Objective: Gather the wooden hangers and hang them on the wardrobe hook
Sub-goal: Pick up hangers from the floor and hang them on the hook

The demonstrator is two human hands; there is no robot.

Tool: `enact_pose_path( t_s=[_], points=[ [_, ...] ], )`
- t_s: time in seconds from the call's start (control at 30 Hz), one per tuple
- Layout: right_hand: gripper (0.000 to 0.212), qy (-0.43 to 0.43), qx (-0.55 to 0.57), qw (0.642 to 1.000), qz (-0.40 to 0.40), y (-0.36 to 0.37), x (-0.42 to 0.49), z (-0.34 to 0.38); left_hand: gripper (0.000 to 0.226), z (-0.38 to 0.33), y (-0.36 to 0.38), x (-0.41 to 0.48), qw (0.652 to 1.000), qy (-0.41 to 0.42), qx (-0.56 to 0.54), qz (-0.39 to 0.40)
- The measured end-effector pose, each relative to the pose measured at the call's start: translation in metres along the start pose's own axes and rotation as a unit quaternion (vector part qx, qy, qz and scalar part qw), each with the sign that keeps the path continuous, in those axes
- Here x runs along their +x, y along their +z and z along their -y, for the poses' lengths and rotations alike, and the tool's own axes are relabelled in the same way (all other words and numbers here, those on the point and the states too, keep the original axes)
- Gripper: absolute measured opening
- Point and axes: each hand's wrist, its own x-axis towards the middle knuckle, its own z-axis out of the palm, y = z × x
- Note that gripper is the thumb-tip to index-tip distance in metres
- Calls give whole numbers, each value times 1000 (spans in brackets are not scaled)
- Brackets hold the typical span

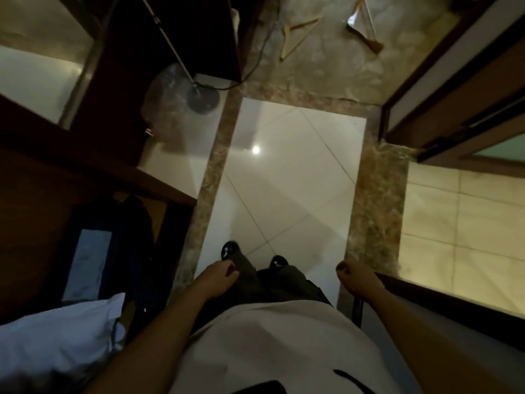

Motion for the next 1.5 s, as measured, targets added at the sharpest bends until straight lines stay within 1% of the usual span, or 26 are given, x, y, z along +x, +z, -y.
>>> enact_pose_path(
  t_s=[0.17, 0.23, 0.33, 0.47, 0.6, 0.73, 0.83, 0.93, 1.07, 1.17, 1.3, 1.37, 1.5],
  points=[
    [26, 73, 36, 996, 19, -27, 17, -40, 31, -38, -30, 38, 999, 42, 17, 4],
    [29, 85, 54, 995, 15, -41, 29, -37, 31, -51, -48, 56, 999, 48, 18, 10],
    [31, 81, 70, 994, 14, -67, 53, -14, 31, -69, -78, 84, 998, 57, 26, 21],
    [22, 63, 99, 993, -5, -112, 90, 38, 32, -92, -127, 115, 997, 68, 22, 29],
    [29, 5, 60, 998, -10, -166, 126, 114, 29, -110, -184, 139, 997, 69, -2, 21],
    [28, -64, 68, 996, -19, -216, 157, 186, 29, -118, -240, 159, 999, 52, 2, 12],
    [30, -107, 65, 992, -11, -252, 178, 226, 31, -122, -281, 175, 999, 38, -7, -20],
    [31, -121, 64, 991, -9, -290, 202, 246, 30, -130, -318, 194, 999, 17, -32, -39],
    [31, -127, 74, 989, 4, -344, 240, 247, 29, -152, -357, 224, 998, -13, -35, -51],
    [26, -96, 95, 991, 11, -383, 272, 229, 30, -192, -378, 248, 998, -19, -31, -57],
    [20, -32, 135, 990, 11, -438, 311, 186, 31, -266, -398, 278, 999, -14, -19, -30],
    [22, 0, 147, 989, 21, -466, 323, 166, 30, -310, -410, 296, 1000, -1, -22, -18],
    [27, 17, 163, 986, 14, -525, 348, 146, 30, -414, -445, 331, 997, 59, -43, -11]
  ],
)
